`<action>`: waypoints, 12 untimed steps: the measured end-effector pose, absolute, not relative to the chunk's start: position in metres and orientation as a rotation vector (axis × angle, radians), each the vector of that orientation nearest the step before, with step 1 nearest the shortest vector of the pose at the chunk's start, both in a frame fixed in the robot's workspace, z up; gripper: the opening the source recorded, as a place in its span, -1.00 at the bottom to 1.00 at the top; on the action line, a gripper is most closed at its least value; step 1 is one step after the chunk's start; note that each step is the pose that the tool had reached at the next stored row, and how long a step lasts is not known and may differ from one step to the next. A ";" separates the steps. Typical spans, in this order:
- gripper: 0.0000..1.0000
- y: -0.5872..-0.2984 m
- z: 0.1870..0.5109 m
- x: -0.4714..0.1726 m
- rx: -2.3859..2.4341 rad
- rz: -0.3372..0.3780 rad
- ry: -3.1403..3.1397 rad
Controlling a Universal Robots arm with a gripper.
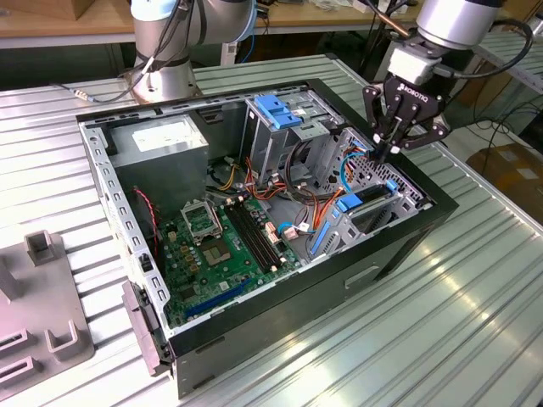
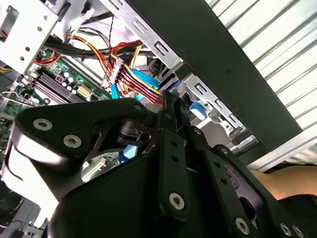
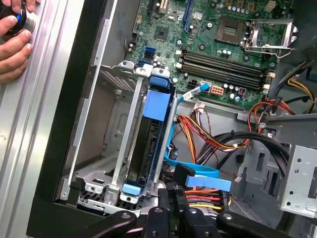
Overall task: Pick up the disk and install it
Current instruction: 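Insert the first disk wire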
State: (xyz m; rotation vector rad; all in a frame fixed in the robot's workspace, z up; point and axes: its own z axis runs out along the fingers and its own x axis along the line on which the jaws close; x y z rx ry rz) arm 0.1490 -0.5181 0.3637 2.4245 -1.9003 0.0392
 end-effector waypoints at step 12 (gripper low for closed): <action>-0.66 -0.524 0.363 0.145 2.418 0.039 -1.909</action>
